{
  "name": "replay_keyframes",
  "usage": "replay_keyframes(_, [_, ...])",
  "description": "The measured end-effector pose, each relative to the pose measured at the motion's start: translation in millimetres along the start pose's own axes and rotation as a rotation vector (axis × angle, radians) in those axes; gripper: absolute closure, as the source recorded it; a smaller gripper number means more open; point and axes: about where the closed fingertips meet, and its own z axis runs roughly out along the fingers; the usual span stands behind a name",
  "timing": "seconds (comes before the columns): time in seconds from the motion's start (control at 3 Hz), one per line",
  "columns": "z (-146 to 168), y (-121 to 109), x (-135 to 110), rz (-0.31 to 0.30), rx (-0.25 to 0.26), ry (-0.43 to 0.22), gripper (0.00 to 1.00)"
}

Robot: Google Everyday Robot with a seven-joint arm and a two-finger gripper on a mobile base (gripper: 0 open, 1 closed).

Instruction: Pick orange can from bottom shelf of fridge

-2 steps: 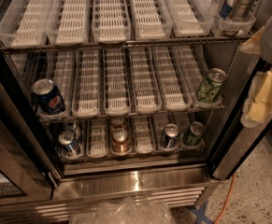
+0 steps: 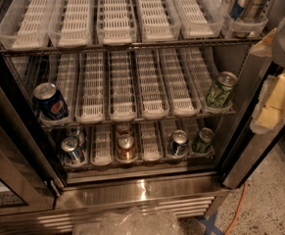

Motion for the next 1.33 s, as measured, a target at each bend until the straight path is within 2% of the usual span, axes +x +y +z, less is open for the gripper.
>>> replay_keyframes(0.33, [2, -6, 3, 0.029, -0.027, -0.034, 0.0])
replay_keyframes(0.67, [23, 9, -23, 0.011, -0.106, -0.102, 0.0])
replay_keyframes(1.0, [43, 37, -56, -0.038, -0.209, -0.187, 0.0])
replay_keyframes(1.33, [36, 61, -82, -0.058, -0.269, -0.261, 0.0])
